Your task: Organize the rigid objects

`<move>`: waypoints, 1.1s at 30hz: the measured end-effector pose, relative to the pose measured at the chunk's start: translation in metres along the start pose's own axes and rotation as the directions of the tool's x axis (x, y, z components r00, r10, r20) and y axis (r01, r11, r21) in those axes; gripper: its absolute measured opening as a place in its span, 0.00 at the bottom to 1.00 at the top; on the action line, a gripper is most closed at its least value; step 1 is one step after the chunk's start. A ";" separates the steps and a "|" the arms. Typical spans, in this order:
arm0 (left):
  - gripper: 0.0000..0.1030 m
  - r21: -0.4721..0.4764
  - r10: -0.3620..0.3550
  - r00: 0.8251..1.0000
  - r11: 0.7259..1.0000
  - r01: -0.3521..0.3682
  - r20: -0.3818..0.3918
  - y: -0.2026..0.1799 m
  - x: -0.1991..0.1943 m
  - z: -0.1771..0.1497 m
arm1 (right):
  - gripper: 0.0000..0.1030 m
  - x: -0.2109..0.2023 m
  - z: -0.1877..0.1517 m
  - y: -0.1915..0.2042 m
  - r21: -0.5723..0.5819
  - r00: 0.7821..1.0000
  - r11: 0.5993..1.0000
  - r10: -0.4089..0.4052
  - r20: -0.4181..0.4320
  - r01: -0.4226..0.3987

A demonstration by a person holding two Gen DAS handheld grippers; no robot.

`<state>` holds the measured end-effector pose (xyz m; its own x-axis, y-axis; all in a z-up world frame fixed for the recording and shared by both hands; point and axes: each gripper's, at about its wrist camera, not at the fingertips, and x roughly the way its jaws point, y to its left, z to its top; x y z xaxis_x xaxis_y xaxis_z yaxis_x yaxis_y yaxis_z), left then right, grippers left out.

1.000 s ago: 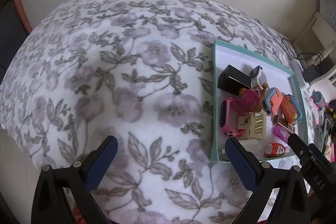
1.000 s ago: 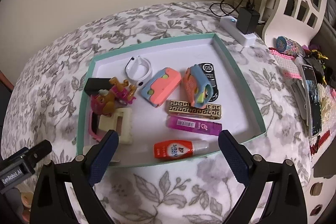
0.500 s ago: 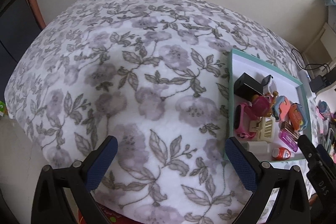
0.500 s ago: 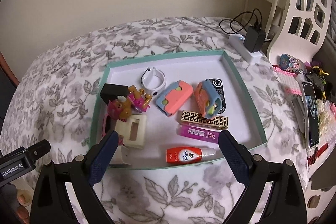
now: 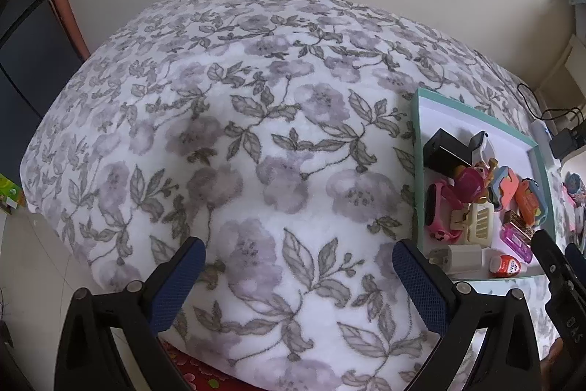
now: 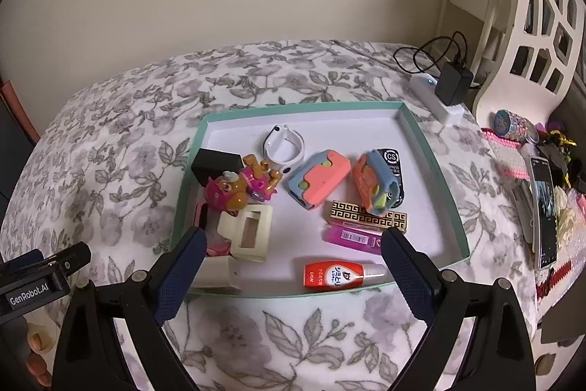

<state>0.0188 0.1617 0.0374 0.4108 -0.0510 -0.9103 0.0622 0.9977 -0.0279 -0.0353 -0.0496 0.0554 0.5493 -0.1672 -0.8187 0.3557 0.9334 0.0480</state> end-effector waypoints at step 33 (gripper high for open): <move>1.00 0.004 0.023 1.000 1.000 -0.023 0.001 0.004 0.003 0.002 | 0.93 0.000 0.001 0.008 -0.024 0.999 0.999 0.027 0.023 -0.026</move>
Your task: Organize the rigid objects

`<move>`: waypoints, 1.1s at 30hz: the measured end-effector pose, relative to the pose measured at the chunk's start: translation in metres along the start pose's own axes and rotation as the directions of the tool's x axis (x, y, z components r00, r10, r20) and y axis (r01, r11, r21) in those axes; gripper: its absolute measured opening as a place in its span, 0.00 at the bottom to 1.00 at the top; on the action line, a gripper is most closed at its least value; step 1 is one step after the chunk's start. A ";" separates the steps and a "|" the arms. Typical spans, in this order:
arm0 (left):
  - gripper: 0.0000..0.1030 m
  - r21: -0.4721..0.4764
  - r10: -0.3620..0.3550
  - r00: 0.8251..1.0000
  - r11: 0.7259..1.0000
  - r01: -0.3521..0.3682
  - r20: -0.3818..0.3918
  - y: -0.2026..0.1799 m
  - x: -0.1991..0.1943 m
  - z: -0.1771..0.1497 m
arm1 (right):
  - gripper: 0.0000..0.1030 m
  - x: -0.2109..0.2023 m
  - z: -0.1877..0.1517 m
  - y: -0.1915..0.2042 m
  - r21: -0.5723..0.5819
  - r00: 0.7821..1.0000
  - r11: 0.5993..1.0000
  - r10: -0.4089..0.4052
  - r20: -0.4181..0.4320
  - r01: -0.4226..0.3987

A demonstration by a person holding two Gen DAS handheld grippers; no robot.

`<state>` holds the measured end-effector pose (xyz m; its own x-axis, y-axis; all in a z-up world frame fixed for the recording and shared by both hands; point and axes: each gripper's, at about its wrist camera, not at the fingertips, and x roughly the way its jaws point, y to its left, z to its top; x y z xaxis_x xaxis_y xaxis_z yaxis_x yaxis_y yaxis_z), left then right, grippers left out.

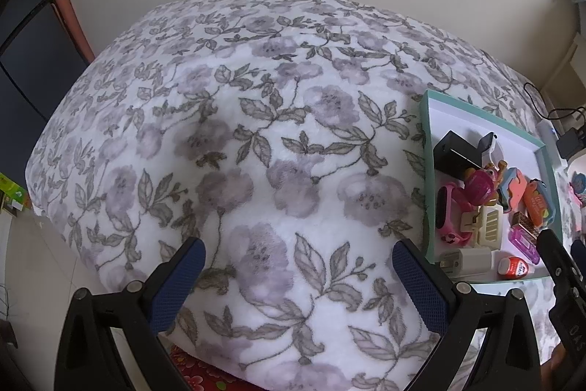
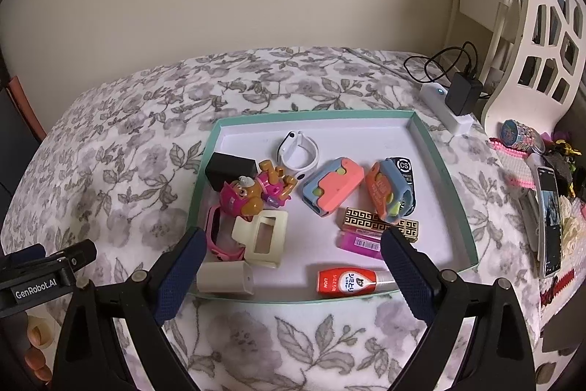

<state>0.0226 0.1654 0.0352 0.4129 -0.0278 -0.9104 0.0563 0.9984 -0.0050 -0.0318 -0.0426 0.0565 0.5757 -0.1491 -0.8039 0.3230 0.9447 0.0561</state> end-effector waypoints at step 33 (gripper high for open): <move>1.00 0.015 0.037 0.999 0.999 -0.037 -0.016 -0.002 0.006 0.002 | 0.93 0.010 -0.001 -0.002 0.009 0.999 1.000 0.027 -0.044 -0.027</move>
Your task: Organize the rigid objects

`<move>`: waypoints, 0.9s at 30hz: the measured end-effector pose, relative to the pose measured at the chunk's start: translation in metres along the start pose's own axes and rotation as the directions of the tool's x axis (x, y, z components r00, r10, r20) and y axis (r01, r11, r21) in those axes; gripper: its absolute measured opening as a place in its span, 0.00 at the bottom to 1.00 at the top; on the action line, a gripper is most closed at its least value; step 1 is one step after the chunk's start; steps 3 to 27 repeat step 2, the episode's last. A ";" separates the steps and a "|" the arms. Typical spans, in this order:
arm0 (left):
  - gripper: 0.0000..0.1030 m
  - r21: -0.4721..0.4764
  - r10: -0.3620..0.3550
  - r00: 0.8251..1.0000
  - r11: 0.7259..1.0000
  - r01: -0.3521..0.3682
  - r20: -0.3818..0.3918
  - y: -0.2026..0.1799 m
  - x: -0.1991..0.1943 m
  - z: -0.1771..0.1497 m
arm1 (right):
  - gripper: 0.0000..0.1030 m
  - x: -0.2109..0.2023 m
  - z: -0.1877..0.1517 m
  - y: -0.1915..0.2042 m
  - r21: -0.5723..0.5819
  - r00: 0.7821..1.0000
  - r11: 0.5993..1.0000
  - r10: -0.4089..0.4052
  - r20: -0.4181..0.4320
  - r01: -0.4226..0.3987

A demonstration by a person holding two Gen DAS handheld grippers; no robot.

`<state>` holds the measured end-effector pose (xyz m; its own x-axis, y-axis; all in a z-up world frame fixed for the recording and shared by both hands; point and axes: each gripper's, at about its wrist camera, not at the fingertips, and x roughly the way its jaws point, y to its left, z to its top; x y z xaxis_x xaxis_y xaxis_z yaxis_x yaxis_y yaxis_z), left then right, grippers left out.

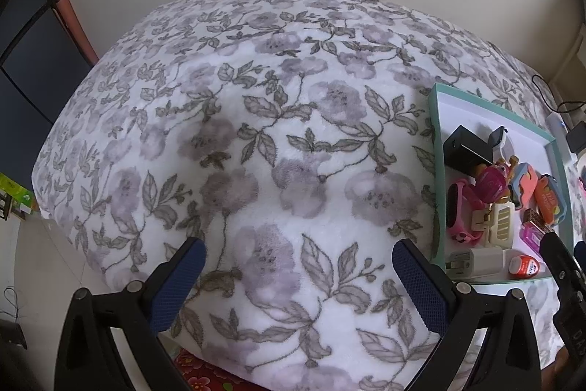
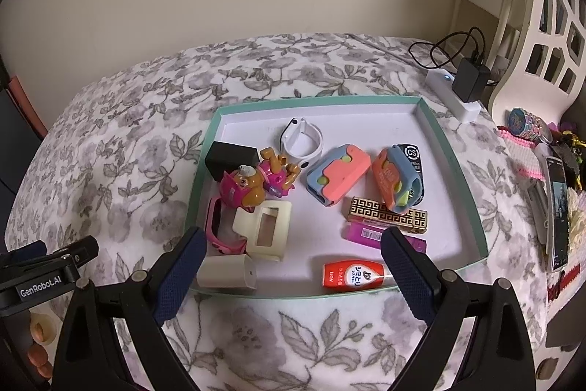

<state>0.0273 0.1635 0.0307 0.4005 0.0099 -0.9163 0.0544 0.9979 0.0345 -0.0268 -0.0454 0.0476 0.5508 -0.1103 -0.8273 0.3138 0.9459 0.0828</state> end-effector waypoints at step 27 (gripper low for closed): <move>1.00 -0.002 -0.001 1.000 1.000 0.001 0.001 0.000 0.000 0.000 | 0.93 -0.001 0.000 -0.001 0.005 1.000 1.000 0.003 0.004 -0.003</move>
